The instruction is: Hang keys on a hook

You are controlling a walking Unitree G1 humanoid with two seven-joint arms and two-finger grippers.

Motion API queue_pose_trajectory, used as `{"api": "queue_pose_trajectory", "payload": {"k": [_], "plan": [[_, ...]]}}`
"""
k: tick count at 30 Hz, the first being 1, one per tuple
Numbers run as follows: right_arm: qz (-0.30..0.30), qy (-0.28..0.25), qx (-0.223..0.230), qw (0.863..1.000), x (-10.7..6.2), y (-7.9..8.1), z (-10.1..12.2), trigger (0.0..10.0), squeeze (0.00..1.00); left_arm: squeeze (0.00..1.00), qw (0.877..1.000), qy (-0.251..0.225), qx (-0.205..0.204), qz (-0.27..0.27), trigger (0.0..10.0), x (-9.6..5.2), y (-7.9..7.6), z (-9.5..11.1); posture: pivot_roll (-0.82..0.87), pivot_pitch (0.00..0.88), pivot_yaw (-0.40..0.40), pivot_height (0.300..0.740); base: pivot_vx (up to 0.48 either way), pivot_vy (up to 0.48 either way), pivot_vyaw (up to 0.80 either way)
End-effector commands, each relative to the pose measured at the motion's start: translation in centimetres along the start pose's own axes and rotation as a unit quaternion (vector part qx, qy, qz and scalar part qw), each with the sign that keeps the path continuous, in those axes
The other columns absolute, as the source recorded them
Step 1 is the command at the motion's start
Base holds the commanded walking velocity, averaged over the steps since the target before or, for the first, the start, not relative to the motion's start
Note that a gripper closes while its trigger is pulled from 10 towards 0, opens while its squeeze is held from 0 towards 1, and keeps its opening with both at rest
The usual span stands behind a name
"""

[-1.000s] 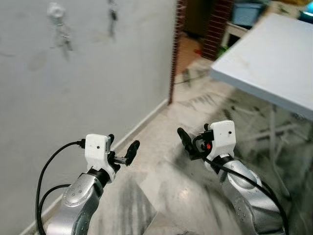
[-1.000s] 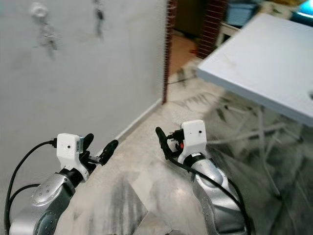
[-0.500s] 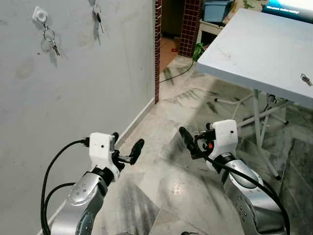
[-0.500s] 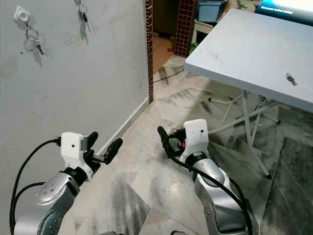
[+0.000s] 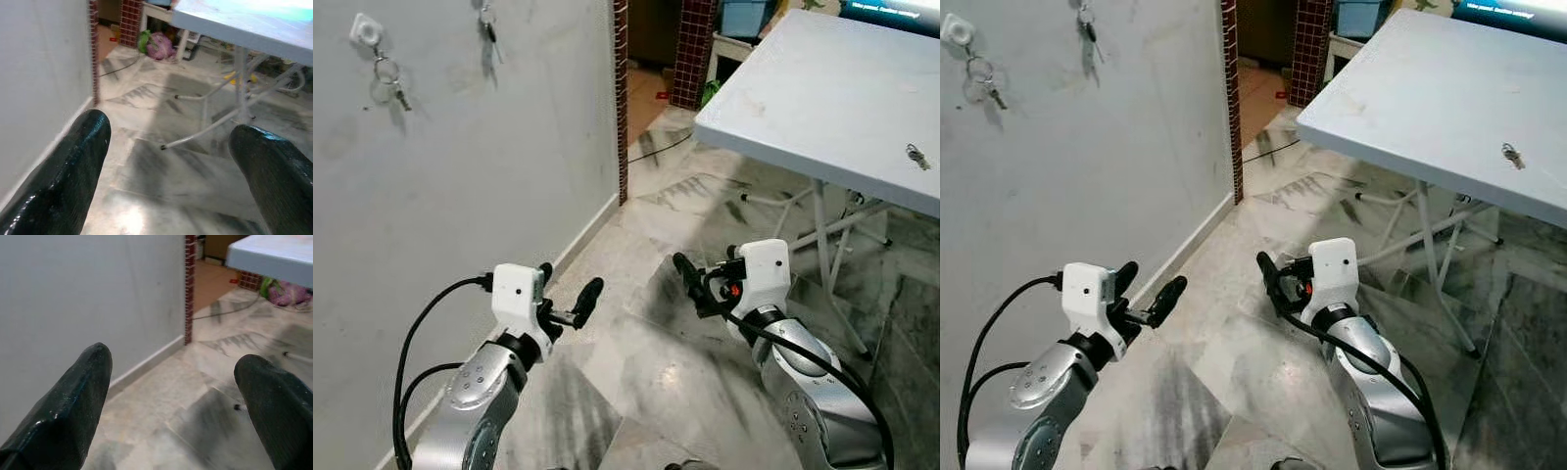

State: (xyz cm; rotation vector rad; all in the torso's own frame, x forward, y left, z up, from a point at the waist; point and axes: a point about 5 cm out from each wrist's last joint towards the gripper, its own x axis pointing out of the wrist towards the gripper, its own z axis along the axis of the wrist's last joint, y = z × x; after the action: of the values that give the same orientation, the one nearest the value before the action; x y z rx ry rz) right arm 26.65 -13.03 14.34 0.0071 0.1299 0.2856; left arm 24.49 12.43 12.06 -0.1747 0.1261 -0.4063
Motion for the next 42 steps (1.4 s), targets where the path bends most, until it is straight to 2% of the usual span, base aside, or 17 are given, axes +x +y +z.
{"api": "queue_pose_trajectory", "payload": {"k": [1, 8, 20, 26, 30, 34, 36, 38, 40, 42], "plan": [[0.002, -0.001, -0.003, 1.000, 0.0, 0.1, 0.1, 10.0, 0.00, 0.00, 1.000, 0.003, 0.003, -0.005, 10.0, -0.2, 0.0, 0.0, -0.02, 0.118, 0.038, 0.740, 0.000, -0.480, 0.00], [-0.007, -0.003, -0.007, 1.000, 0.1, -0.4, 0.3, 10.0, 0.00, 0.00, 1.000, 0.004, 0.001, -0.006, 10.0, -0.1, 0.1, 0.0, -0.02, 0.116, 0.040, 0.740, 0.000, -0.480, 0.00], [0.011, -0.005, -0.031, 0.999, 0.1, 0.6, 0.4, 10.0, 0.00, 0.00, 1.000, 0.003, 0.002, -0.005, 10.0, -0.1, 0.2, 0.0, -0.02, 0.115, 0.040, 0.740, 0.000, -0.480, 0.00], [-0.022, 0.000, -0.037, 0.999, 0.3, -0.1, 0.7, 10.0, 0.00, 0.00, 1.000, -0.003, -0.003, 0.002, 10.0, 0.0, 0.4, 0.1, -0.02, 0.114, 0.039, 0.740, 0.000, 0.000, 0.00], [-0.047, 0.014, -0.068, 0.997, 0.5, -0.5, 0.6, 10.0, 0.00, 0.00, 1.000, -0.010, -0.010, 0.012, 10.0, 0.3, 0.9, 0.4, -0.03, 0.113, 0.041, 0.740, 0.000, 0.000, 0.00], [-0.032, -0.009, -0.071, 0.997, 0.5, -0.2, 0.8, 10.0, 0.00, 0.00, 1.000, -0.010, -0.011, 0.016, 10.0, 0.4, 1.1, 0.5, -0.03, 0.113, 0.043, 0.740, 0.000, 0.000, 0.00], [0.012, -0.020, -0.049, 0.999, 0.4, 0.4, 1.0, 10.0, 0.00, 0.00, 1.000, -0.012, -0.009, 0.018, 10.0, 0.5, 1.2, 0.6, -0.03, 0.114, 0.044, 0.740, 0.000, 0.000, 0.00], [0.006, -0.024, -0.049, 0.998, 0.5, 0.4, 1.1, 10.0, 0.00, 0.00, 1.000, -0.012, -0.009, 0.019, 10.0, 0.5, 1.2, 0.6, -0.03, 0.112, 0.042, 0.740, 0.000, 0.000, 0.00], [-0.002, -0.029, -0.081, 0.996, 0.5, 0.3, 1.4, 10.0, 0.00, 0.00, 1.000, -0.015, -0.011, 0.025, 10.0, 0.7, 1.3, 0.5, -0.04, 0.105, 0.025, 0.740, 0.000, 0.000, 0.00], [-0.004, -0.022, -0.086, 0.996, 0.5, 0.2, 1.3, 10.0, 0.00, 0.00, 0.999, -0.018, -0.013, 0.029, 10.0, 0.8, 1.2, 0.5, -0.04, 0.102, 0.011, 0.740, 0.000, 0.000, 0.00]]}}
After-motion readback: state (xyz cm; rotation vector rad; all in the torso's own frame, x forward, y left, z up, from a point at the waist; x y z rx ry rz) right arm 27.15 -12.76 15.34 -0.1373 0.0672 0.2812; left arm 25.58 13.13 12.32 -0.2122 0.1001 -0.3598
